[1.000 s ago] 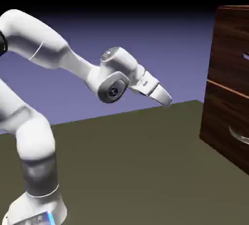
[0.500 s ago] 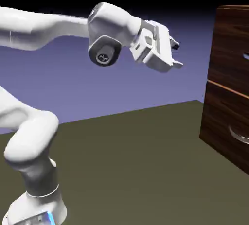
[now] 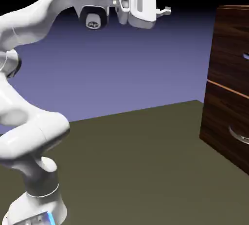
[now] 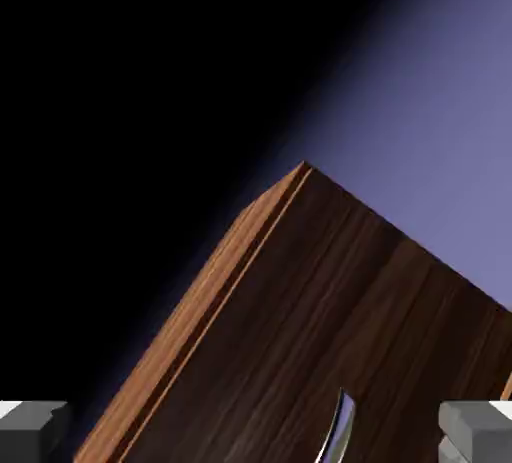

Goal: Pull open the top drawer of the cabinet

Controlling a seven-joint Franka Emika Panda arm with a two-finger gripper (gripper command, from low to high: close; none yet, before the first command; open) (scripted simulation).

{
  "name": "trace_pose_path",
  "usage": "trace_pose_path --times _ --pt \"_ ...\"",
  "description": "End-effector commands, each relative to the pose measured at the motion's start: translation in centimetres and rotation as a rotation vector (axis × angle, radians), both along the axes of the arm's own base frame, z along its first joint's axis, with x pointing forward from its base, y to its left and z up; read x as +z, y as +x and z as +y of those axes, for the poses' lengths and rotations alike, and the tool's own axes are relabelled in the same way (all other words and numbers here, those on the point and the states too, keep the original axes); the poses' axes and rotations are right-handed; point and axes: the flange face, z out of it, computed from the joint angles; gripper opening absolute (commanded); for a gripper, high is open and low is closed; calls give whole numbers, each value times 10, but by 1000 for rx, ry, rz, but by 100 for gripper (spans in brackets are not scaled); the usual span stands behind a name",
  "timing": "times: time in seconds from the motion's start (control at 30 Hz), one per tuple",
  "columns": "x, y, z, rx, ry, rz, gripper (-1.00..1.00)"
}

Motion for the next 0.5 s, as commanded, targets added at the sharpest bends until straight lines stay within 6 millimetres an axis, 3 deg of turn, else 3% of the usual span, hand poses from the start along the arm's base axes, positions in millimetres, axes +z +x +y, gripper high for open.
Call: trace_pose_path --times 0.0,0.23,0.47 --pt "3 4 7 3 12 -23 0" --pt "8 51 54 51 82 -142 0" --pt "-23 131 80 128 158 -189 0"
